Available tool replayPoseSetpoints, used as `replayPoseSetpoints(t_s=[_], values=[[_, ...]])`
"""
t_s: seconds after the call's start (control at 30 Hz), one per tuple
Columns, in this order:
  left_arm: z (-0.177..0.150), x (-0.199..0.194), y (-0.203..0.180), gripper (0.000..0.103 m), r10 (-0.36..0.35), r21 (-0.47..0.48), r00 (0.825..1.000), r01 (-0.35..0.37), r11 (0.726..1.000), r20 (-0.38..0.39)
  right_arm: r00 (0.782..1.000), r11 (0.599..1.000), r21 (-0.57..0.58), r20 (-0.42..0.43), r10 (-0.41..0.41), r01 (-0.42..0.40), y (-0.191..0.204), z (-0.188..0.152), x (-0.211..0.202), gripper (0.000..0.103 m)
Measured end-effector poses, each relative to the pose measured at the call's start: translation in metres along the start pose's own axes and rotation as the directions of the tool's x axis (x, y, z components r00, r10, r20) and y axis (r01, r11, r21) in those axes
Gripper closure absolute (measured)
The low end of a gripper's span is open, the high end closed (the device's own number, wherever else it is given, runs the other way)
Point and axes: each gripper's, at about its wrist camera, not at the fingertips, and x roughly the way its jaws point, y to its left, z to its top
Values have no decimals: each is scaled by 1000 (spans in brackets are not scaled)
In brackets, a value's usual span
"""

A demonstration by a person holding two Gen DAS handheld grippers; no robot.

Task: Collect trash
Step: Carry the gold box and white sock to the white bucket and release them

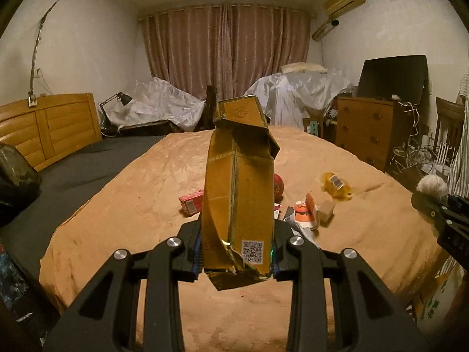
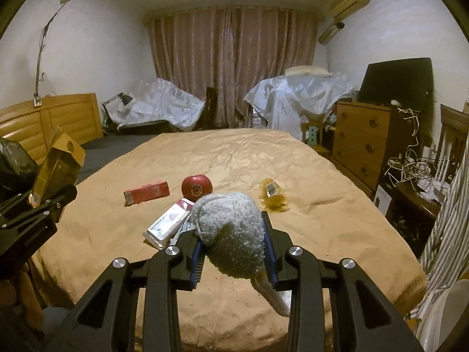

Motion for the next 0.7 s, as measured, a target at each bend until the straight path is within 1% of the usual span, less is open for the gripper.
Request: replayPoseSetpoints(t_s=[0.13, 0.2, 0.7], values=[[-4, -9, -9, 71, 1, 12, 999, -2, 1000, 33, 999, 1000, 15, 40, -8, 7, -2, -5, -15, 68], [-4, -12, -6, 71, -10, 15, 999, 9, 1000, 35, 999, 1000, 17, 49, -9, 8, -1, -8, -18, 68], [-3, -18, -12, 71, -29, 22, 999, 28, 999, 36, 1000, 1000, 12, 25, 5, -5, 3, -12, -15, 68]])
